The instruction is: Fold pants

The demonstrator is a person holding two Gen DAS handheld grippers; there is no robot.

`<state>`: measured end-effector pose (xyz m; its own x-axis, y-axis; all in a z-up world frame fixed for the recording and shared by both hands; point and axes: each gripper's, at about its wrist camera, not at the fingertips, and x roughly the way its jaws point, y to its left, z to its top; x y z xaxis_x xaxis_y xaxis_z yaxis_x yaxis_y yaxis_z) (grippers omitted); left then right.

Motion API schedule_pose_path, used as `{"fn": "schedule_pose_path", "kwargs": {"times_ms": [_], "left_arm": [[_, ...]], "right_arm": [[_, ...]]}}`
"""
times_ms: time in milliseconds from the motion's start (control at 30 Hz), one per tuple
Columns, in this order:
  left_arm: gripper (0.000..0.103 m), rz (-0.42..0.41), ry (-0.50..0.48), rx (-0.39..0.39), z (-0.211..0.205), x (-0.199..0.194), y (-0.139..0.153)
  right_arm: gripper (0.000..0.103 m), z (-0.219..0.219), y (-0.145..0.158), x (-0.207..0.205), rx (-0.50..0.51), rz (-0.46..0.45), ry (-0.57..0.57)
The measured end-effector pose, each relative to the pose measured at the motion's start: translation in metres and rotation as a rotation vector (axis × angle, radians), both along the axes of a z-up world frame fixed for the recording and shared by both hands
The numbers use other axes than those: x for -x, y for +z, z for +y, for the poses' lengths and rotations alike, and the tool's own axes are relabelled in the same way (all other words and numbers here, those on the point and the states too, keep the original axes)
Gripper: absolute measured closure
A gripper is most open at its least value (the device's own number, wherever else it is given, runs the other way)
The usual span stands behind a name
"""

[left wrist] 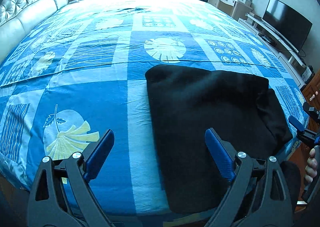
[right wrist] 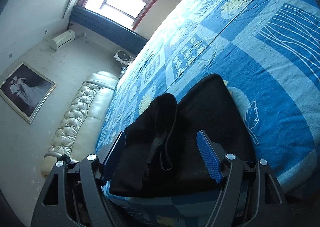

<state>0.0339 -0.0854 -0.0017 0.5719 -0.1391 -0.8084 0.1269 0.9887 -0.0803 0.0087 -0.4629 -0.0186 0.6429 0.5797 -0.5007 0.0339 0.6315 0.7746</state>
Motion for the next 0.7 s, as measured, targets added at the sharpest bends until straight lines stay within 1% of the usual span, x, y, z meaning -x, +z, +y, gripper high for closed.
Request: {"fn": "schedule_pose_path", "kwargs": {"times_ms": [133,267,367,433,467,500,533,567,600,633,667,700], "left_arm": [[0.011,0.014,0.035,0.019,0.014,0.0,-0.004],[0.011,0.003,0.026,-0.005,0.013,0.004,-0.006],[0.011,-0.005,0.023,-0.019,0.011,0.006,-0.007],[0.011,-0.006,0.023,-0.019,0.012,0.007,-0.008],[0.011,-0.004,0.024,-0.015,0.013,0.005,-0.009],[0.011,0.001,0.027,-0.008,0.014,0.005,-0.009],[0.011,0.006,0.031,0.0,0.015,0.005,-0.009],[0.011,0.01,0.036,0.008,0.017,0.004,-0.01],[0.011,0.014,0.039,0.015,0.018,0.004,-0.01],[0.011,0.016,0.042,0.019,0.019,0.004,-0.011],[0.011,0.017,0.042,0.022,0.019,0.004,-0.012],[0.011,0.017,0.043,0.022,0.019,0.004,-0.012]], "right_arm": [[0.03,0.019,-0.011,-0.022,-0.008,0.062,0.074],[0.03,0.043,-0.019,-0.038,0.0,0.102,0.167],[0.03,0.063,-0.025,-0.042,0.056,0.125,0.205],[0.038,0.072,-0.027,-0.043,0.095,0.145,0.21],[0.05,0.075,-0.029,-0.044,0.096,0.156,0.216],[0.057,0.076,-0.03,-0.045,0.096,0.166,0.216],[0.061,0.077,-0.032,-0.045,0.106,0.176,0.213],[0.071,0.077,-0.033,-0.045,0.119,0.184,0.212],[0.078,0.076,-0.034,-0.045,0.12,0.19,0.211],[0.081,0.075,-0.034,-0.044,0.112,0.189,0.205],[0.085,0.074,-0.033,-0.042,0.097,0.186,0.198],[0.087,0.072,-0.031,-0.041,0.084,0.181,0.193]]}}
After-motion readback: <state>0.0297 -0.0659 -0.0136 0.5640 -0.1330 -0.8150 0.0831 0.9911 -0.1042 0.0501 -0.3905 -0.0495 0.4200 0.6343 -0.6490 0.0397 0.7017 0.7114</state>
